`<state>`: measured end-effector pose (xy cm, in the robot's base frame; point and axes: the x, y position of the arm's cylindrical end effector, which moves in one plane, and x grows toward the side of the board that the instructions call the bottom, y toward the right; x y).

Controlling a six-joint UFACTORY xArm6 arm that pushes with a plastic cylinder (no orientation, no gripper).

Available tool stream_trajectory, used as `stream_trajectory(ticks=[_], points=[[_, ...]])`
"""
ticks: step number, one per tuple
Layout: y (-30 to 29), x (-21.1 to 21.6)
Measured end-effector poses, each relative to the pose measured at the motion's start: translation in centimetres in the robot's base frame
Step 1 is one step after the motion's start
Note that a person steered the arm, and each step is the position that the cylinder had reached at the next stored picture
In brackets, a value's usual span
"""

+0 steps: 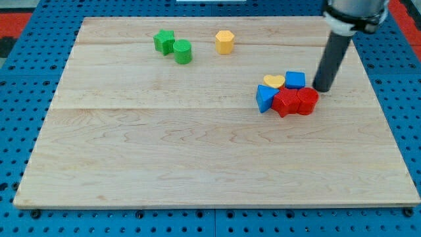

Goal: Push the yellow hexagon bottom right to the green circle

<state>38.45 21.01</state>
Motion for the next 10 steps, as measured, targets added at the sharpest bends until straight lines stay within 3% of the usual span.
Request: stream_trajectory(ticks=[1,2,3,4,6,7,8,10], points=[[0.3,-8.1],[-5.4,-15.1],[-13.7,-16.0],[-18.0,-14.3],[-18.1,-11.8],[-20.8,-13.9],[-21.3,-11.1],[-15.7,-7.8]])
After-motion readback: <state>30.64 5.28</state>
